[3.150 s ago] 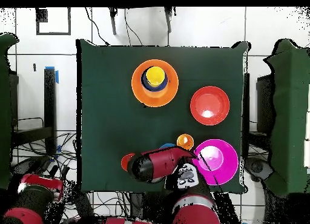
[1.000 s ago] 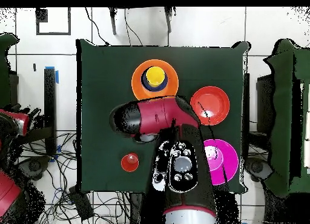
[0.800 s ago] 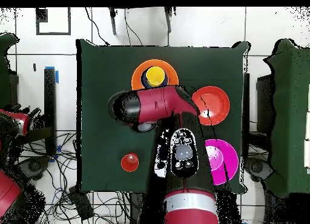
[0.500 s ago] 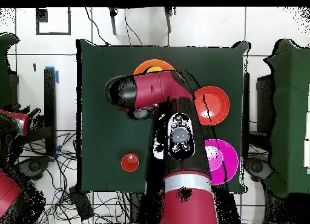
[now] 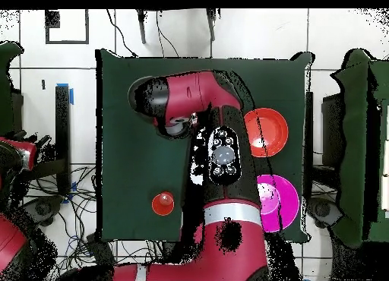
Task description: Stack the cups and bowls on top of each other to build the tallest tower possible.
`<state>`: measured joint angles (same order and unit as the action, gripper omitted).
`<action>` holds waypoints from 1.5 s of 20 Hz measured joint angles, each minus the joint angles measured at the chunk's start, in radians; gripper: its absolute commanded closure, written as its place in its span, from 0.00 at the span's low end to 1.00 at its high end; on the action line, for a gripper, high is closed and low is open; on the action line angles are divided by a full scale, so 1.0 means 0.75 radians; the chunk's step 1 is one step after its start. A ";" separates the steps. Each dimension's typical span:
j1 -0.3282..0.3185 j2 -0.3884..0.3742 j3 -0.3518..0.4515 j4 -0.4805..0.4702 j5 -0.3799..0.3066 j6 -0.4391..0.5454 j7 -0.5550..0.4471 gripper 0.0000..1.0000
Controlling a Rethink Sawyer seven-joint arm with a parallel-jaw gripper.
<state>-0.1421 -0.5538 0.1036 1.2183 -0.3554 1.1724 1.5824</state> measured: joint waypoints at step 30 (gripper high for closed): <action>0.024 -0.023 0.002 -0.215 -0.002 0.245 0.000 1.00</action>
<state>-0.1242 -0.5710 0.1048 1.0571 -0.3568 1.3561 1.5824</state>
